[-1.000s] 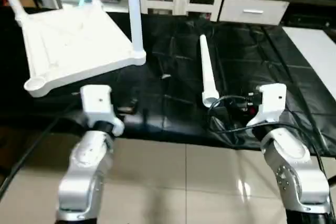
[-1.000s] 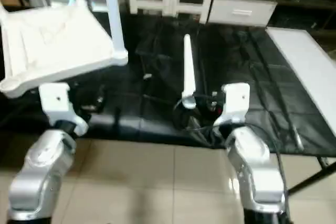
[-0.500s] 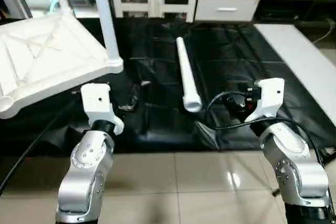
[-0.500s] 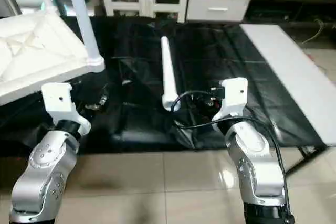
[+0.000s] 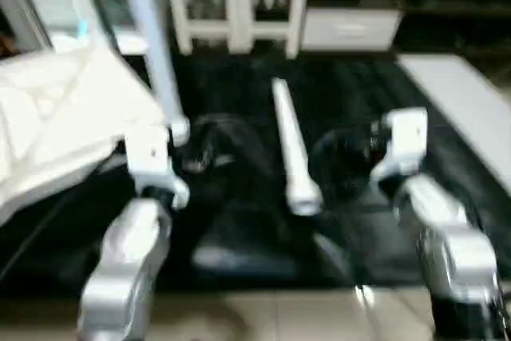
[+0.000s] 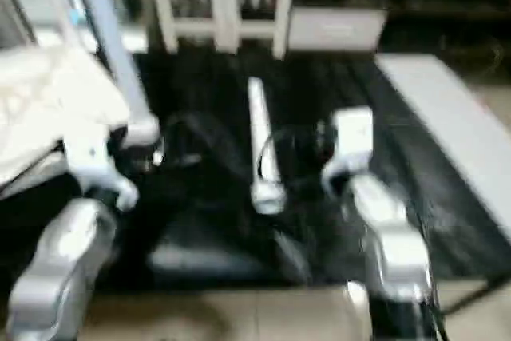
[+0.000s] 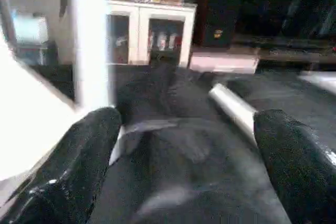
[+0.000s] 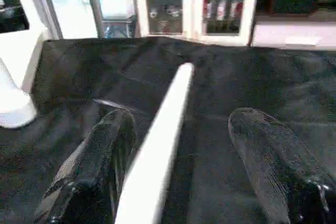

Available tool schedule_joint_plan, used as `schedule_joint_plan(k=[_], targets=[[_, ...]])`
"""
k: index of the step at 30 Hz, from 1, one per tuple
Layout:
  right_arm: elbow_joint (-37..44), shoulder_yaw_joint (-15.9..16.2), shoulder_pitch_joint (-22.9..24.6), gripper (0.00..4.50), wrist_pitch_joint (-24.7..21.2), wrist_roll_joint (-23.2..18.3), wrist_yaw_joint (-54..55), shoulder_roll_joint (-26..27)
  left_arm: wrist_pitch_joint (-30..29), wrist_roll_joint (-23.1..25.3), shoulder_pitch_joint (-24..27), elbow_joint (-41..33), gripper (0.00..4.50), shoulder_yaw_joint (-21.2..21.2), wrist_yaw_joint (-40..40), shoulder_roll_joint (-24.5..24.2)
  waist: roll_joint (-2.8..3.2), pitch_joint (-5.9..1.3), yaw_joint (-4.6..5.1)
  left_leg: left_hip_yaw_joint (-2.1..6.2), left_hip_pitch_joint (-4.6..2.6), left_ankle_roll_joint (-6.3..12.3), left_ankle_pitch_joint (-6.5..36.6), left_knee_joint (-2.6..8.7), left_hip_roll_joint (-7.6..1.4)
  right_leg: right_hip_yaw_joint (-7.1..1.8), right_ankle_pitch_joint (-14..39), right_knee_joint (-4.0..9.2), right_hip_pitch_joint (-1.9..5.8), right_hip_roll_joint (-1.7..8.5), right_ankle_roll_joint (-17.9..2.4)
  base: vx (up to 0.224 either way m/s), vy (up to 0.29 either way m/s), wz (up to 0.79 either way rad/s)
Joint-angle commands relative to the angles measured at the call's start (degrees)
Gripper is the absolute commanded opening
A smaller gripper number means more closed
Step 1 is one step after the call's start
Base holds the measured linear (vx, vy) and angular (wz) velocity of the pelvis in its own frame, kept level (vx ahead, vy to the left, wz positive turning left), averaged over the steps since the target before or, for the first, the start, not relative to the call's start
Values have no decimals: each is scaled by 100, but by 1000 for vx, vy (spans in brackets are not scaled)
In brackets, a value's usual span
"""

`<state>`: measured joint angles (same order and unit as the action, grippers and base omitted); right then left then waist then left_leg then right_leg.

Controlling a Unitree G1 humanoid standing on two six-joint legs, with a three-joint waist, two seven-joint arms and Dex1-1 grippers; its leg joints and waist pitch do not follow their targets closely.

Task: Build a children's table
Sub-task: Move to table, then pick table leg

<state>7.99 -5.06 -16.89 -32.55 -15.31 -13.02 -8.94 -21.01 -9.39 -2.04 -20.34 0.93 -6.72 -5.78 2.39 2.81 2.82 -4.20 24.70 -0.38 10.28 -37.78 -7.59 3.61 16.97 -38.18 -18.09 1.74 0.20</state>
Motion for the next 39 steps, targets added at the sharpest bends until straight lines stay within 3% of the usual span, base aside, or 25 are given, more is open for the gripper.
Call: schedule_joint_plan(k=[1,2,3,4,5,6,7,8,9,10,12,14,17,19,20,21,22,24,27,30,33,35,39], targets=[[-222,-117,-287,350,-170,-187,-97,-140,-102,-65,99,-66,450,-22,-155,-60,206,-407,-58,485,-595,802,-3361,500,-773,-191,-1118,17,-250,252,-437,116,118,-11],[-239,-121,-306,356,-175,-186,-93,-141,-107,-67,99,-67,450,-24,-164,-68,154,-426,-44,512,-609,758,-3880,504,-747,-234,-1220,60,-249,284,-302,64,97,-3],[-492,-175,-577,362,-240,-177,-18,-141,-195,-94,104,-71,450,-55,-285,-175,119,-403,-105,483,-588,681,-4118,536,-714,-267,-1261,124,-237,312,-197,0,0,0],[-749,-254,-828,375,-286,-189,69,-119,-287,-120,105,-63,450,-98,-398,-267,7,-346,-216,173,-410,401,-2592,605,-501,-314,-1343,357,-182,454,-345,-1,69,-9],[-881,-300,-947,375,-318,-188,120,-103,-327,-120,105,-50,450,-128,-444,-318,-25,-337,-236,45,-330,245,-1611,604,-384,-327,-1355,454,-122,541,-540,-55,30,-6],[-1119,-316,-1138,375,-397,-129,188,-114,-320,-84,96,-18,450,-183,-519,-397,-91,-318,-294,-120,-186,102,-72,633,-273,-371,-1212,579,-7,742,-899,-55,30,-6],[-1222,-306,-1221,397,-423,-93,202,-126,-320,-79,89,-6,450,-199,-553,-427,-76,-301,-357,-141,-199,59,417,652,-318,-394,-963,624,-3,805,-987,-92,-5,-6],[-1725,-240,-1616,404,-528,72,256,-183,-343,-66,65,33,450,-263,-687,-541,-50,-254,-387,-175,-278,-32,1188,710,-419,-405,-292,678,-91,787,-1096,-96,-27,2],[-2080,-261,-1884,412,-566,100,286,-198,-354,-46,42,46,450,-300,-730,-581,-6,-243,-357,-169,-281,-144,1476,745,-440,-384,77,654,-106,742,-1138,-96,-27,2],[-2226,-273,-1994,412,-581,107,299,-204,-357,-37,33,51,450,-315,-746,-596,-9,-198,-266,-175,-288,-616,2388,834,-456,-335,1148,639,-177,636,-1020,-95,-9,-4],[-3509,-105,-2890,412,-914,353,393,-367,-454,-91,-86,47,450,-330,-900,-705,25,-180,-220,-146,-343,-969,2974,834,-441,-351,1598,638,-279,645,-867,-102,13,-10],[-3939,-61,-3133,412,-995,347,305,-434,-483,-108,-120,18,450,-360,-982,-753,4,-156,-212,-152,-385,-1120,3411,825,-429,-363,1955,712,-356,665,-686,-100,18,-11],[-4492,-134,-3425,412,-1043,183,-33,-459,-560,-206,-162,-59,450,-451,-1192,-852,4,-169,-204,-142,-281,-1013,3226,863,-436,-347,1661,685,-308,680,-646,-30,6,-4],[-5049,-144,-3664,412,-1082,177,-317,-513,-650,-396,-139,-225,450,-655,-1526,-961,-16,-185,-198,-168,-283,-991,3147,874,-452,-340,1310,656,-334,660,-728,0,0,0],[-5112,-153,-3693,412,-1097,171,-341,-512,-695,-457,-127,-271,450,-685,-1593,-984,-84,-205,-198,-202,-276,-905,2927,856,-469,-347,1123,637,-324,683,-837,0,0,0],[-5219,-169,-3741,412,-1122,162,-380,-509,-770,-559,-106,-348,450,-733,-1706,-1022,-68,-219,-197,-219,-263,-866,2747,850,-465,-346,937,610,-309,681,-908,0,0,0],[-5542,-170,-3902,412,-1237,135,-565,-509,-957,-803,-49,-554,450,-854,-1991,-1138,-95,-267,-184,-267,-206,-644,2133,804,-455,-332,410,561,-260,674,-1079,0,0,0],[-5830,-124,-4030,412,-1348,115,-791,-507,-1367,-1152,40,-825,450,-1039,-2396,-1378,-133,-265,-173,-341,-145,-344,1700,784,-442,-313,211,550,-242,669,-1206,0,0,0],[-6076,69,-4089,412,-1472,193,-1058,-526,-1512,-1149,106,-958,450,-1254,-2647,-1605,-139,-255,-187,-432,-186,-107,1482,764,-471,-322,213,569,-276,650,-1321,0,0,0],[-6256,-49,-4145,412,-1445,93,-1216,-498,-1517,-1122,127,-982,450,-1328,-2669,-1637,-149,-270,-212,-470,-222,-54,1334,745,-494,-335,103,566,-277,643,-1358,0,0,0],[-6469,-153,-4217,412,-1350,57,-1279,-483,-1537,-1164,109,-988,450,-1317,-2585,-1552,-143,-281,-229,-502,-239,-16,1180,732,-508,-336,-81,547,-274,640,-1448,0,0,0],[-6678,-187,-4304,412,-1268,78,-1398,-482,-1639,-1245,68,-1024,450,-1308,-2524,-1532,-170,-279,-257,-552,-264,-19,1187,728,-527,-334,-16,555,-290,631,-1467,0,0,0],[-6852,8,-4354,412,-1159,242,-1532,-471,-1759,-1227,61,-1030,450,-1340,-2482,-1549,-161,-269,-305,-575,-283,-95,1283,734,-539,-346,257,569,-315,635,-1372,0,0,0]])
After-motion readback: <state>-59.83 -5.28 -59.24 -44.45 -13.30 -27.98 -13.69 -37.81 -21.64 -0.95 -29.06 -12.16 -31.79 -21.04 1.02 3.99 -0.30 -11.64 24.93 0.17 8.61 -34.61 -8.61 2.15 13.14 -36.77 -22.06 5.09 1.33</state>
